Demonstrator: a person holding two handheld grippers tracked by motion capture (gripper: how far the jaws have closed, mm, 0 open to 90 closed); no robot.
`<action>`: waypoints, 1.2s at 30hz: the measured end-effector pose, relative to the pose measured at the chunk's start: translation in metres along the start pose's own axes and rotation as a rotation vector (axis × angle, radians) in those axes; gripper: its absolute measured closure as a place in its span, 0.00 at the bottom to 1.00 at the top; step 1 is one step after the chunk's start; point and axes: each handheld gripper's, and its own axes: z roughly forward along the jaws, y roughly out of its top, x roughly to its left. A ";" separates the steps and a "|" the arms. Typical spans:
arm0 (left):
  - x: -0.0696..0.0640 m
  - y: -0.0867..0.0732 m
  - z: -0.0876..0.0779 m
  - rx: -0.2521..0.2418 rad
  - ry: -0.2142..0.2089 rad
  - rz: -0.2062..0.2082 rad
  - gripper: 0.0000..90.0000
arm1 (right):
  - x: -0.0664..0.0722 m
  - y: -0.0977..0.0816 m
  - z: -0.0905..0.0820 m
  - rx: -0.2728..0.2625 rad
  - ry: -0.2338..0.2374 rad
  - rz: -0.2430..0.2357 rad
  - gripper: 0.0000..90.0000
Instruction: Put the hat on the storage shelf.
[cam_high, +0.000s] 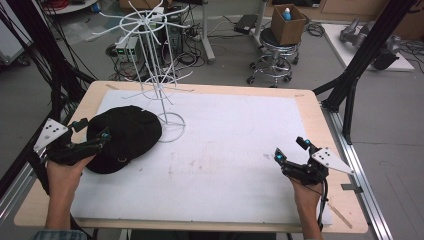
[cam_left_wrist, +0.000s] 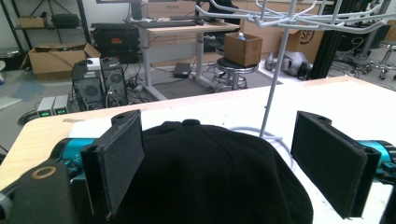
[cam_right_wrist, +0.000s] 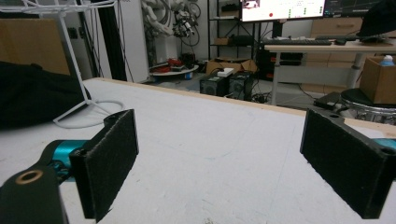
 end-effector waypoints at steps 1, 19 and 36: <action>0.000 0.000 0.000 0.001 0.001 0.001 0.19 | 0.000 0.000 0.000 0.000 0.000 0.000 0.12; 0.005 -0.002 0.001 0.002 0.005 -0.005 0.19 | 0.003 0.000 -0.001 0.011 0.002 -0.018 0.12; 0.005 -0.013 0.033 0.077 -0.017 0.016 0.20 | 0.005 -0.003 -0.015 0.021 0.008 -0.045 0.12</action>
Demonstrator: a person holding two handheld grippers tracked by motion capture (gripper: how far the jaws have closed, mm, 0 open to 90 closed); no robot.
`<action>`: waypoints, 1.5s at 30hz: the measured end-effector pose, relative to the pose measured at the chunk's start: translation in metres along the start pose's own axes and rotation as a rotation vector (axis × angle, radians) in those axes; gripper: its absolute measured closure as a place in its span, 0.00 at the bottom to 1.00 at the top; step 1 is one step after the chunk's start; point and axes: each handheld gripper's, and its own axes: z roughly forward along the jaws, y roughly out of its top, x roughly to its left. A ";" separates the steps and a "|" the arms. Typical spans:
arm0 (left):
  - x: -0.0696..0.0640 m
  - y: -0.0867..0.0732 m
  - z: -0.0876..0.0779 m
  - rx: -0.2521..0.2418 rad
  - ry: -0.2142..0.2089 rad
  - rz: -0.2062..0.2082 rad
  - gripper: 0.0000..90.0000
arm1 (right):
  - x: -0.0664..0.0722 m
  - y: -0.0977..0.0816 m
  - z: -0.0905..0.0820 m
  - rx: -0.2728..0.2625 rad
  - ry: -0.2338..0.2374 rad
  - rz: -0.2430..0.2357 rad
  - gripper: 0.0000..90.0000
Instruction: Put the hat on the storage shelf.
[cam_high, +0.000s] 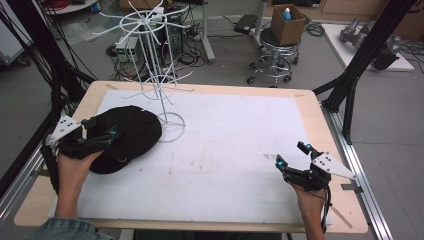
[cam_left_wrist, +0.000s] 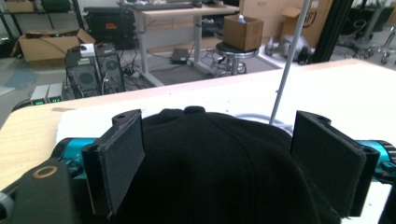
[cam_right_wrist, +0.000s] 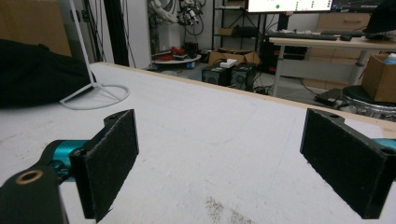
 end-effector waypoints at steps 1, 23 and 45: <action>-0.001 -0.001 0.002 0.004 -0.002 0.003 0.20 | 0.000 0.000 0.000 0.000 0.000 0.000 0.12; -0.013 -0.012 0.034 0.146 0.030 0.078 0.32 | -0.004 -0.004 -0.014 -0.003 -0.013 0.013 0.12; -0.008 -0.012 0.028 0.187 -0.007 -0.024 0.95 | -0.005 -0.004 -0.014 -0.001 -0.012 0.019 0.12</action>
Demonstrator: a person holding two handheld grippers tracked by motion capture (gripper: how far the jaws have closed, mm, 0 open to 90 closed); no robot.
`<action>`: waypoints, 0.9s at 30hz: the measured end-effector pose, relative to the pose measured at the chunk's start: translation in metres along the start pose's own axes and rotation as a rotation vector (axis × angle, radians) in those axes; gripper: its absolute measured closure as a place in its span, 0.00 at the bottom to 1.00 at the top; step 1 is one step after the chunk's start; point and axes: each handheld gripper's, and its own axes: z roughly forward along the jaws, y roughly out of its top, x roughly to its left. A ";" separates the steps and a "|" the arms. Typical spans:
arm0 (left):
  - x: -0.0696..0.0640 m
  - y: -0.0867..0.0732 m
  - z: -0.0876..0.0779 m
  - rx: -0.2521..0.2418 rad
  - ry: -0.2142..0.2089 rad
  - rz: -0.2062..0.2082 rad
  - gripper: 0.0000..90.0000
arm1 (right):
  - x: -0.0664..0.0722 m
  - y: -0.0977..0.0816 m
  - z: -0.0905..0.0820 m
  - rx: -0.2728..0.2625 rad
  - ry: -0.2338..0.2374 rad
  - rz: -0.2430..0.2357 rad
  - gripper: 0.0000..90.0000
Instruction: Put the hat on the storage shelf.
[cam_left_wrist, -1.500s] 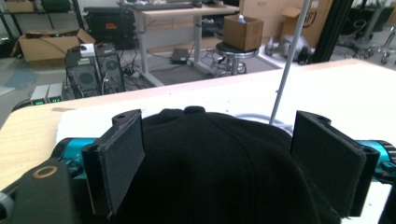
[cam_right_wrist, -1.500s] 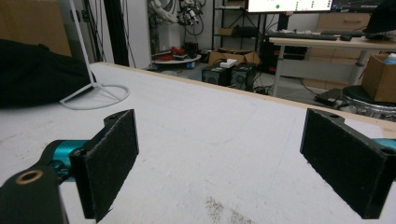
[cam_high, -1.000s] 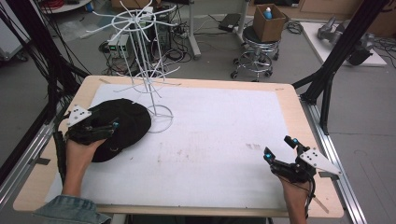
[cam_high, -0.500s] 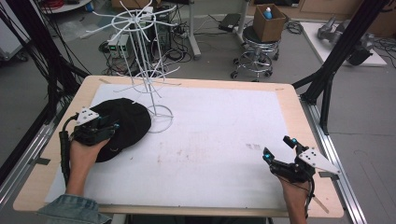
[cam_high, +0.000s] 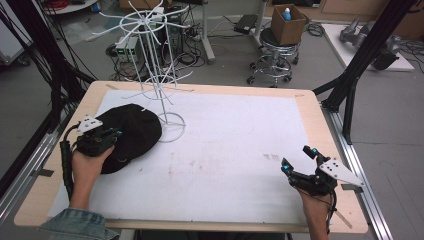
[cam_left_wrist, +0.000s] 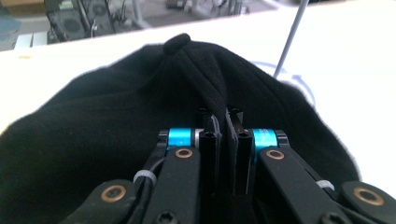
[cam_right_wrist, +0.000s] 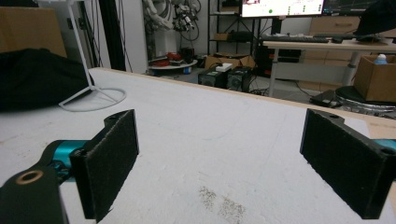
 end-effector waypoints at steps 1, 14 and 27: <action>0.001 0.002 -0.004 -0.033 -0.008 -0.024 0.96 | 0.000 0.000 0.000 0.000 -0.002 -0.002 0.12; 0.007 0.008 -0.030 -0.259 0.023 -0.060 0.96 | -0.001 0.000 0.000 -0.004 -0.001 -0.005 0.12; 0.031 0.006 -0.059 -0.338 0.072 -0.071 0.96 | 0.000 0.000 0.001 -0.002 -0.002 0.003 0.12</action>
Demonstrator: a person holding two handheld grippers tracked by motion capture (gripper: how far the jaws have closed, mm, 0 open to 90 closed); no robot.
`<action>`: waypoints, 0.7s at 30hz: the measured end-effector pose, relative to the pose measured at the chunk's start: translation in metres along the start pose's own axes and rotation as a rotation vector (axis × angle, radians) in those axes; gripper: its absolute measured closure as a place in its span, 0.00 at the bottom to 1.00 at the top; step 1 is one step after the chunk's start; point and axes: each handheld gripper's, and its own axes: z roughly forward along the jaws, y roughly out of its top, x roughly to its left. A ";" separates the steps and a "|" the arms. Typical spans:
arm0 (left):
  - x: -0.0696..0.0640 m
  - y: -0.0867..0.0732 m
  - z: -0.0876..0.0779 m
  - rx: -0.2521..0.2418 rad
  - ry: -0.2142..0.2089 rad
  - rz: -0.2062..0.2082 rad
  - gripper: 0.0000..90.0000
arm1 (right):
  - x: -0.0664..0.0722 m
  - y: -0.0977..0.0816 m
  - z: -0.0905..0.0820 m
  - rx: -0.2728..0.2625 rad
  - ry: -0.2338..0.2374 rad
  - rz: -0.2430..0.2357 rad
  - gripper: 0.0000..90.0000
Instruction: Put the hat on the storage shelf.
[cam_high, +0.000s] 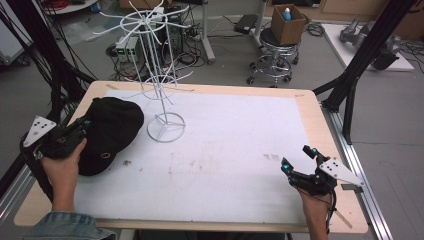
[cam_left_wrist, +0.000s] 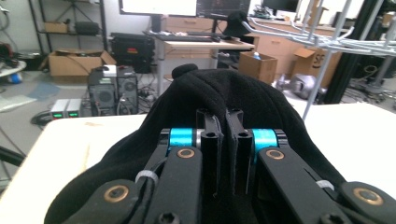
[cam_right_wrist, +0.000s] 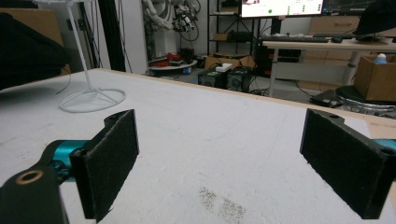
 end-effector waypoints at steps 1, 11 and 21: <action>0.002 0.000 -0.002 -0.005 0.004 0.003 0.96 | 0.000 0.000 0.000 0.000 0.000 0.000 0.12; 0.017 0.012 -0.025 -0.050 0.016 -0.016 0.96 | -0.002 0.000 0.000 -0.003 -0.005 0.003 0.12; 0.016 0.041 -0.046 -0.112 -0.001 0.001 0.96 | -0.003 0.001 0.002 -0.008 0.000 0.005 0.12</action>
